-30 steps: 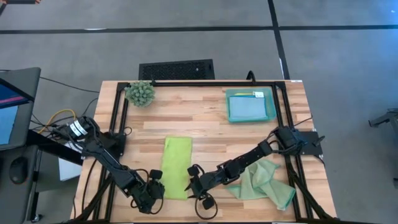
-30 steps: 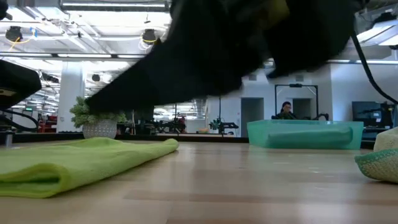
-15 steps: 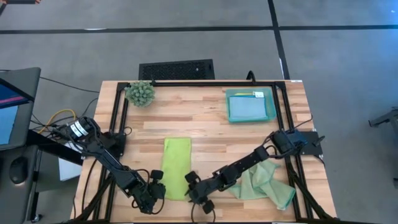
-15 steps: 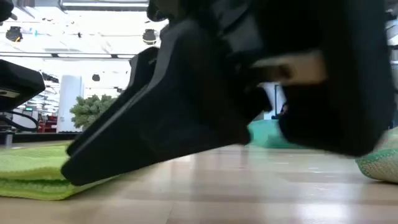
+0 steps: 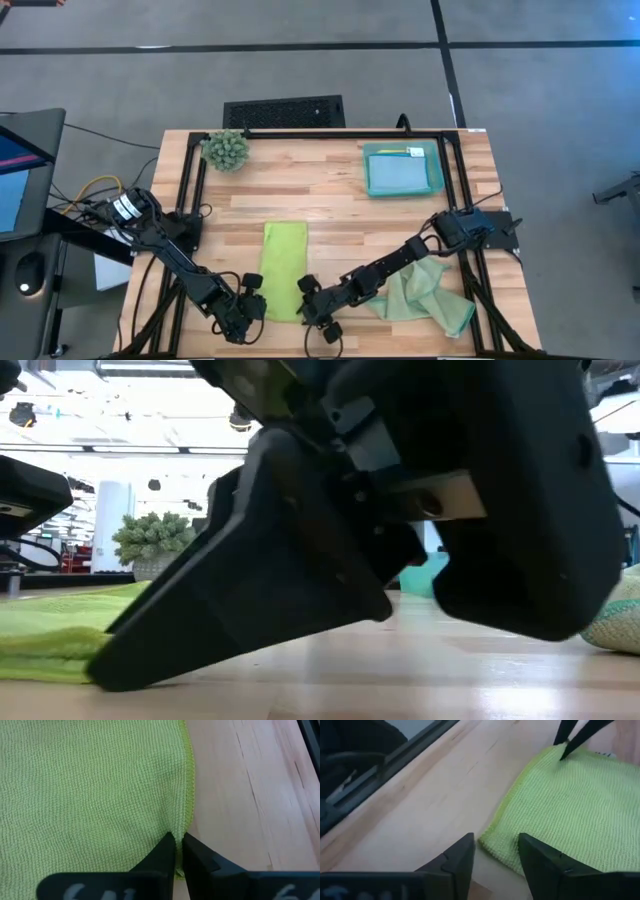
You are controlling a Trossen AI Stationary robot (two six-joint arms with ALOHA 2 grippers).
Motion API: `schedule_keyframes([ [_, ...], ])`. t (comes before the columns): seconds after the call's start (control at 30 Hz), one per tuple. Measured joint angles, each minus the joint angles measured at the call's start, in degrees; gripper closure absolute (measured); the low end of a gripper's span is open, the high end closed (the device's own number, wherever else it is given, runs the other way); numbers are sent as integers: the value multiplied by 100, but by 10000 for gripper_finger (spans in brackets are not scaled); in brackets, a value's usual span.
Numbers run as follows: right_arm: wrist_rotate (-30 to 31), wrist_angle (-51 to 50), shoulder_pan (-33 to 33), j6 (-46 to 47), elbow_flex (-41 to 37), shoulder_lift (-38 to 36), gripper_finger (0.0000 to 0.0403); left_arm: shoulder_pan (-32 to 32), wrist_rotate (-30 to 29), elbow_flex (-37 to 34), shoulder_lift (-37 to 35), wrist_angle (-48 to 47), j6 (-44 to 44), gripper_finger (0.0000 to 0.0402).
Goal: Fold microfiber towels
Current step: Fold the green microfiber cloth
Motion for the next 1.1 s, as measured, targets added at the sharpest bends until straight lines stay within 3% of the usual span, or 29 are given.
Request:
schedule_keyframes([
  [0.2, 244, -320, 13, 204, 26, -26, 254, 0, 23, -10, 2, 108, 89, 384],
  [0.57, 348, -437, 9, 200, -2, -96, 392, 0, 4, -18, 33, 590, 131, 390],
  [0.77, 361, -898, -35, 292, -50, -485, 397, 16, -82, 298, 77, 432, 296, 398],
  [1.0, 357, -1703, -61, 590, -44, -1457, 399, 155, -946, 1590, -270, -1468, 582, 400],
  [1.1, 350, -1769, -14, 848, -42, -1993, 399, 144, -1148, 2282, -478, -1869, 885, 401],
])
